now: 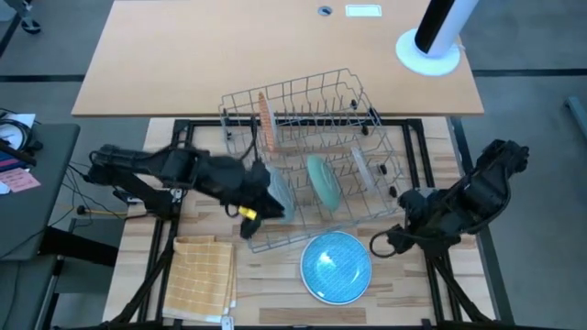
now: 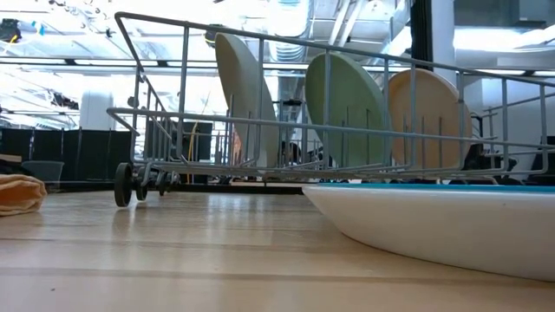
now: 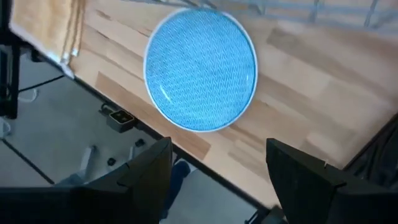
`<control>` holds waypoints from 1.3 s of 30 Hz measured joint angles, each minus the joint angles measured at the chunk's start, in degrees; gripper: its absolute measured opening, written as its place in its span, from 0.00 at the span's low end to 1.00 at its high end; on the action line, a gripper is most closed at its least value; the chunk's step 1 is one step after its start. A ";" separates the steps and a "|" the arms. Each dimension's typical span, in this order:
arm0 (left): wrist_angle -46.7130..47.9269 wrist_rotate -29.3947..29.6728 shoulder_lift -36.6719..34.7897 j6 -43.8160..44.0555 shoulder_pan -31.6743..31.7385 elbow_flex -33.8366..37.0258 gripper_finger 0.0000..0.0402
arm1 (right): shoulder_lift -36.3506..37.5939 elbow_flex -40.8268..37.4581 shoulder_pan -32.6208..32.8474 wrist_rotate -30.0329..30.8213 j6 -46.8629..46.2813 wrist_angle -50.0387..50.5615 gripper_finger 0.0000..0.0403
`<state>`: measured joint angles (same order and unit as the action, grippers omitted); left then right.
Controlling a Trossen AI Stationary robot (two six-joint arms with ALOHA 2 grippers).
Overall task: Sort dishes
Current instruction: Put the blue patterned plate in the dish rack
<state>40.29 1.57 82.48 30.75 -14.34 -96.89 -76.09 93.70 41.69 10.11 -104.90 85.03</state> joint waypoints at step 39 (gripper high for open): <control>-11.78 15.67 10.32 13.95 -18.76 20.67 0.20 | -24.09 -0.23 -5.71 -13.22 21.88 -3.03 0.65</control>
<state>28.51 17.24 92.80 44.70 -33.10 -76.23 -100.18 93.47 35.97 -3.11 -83.03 82.00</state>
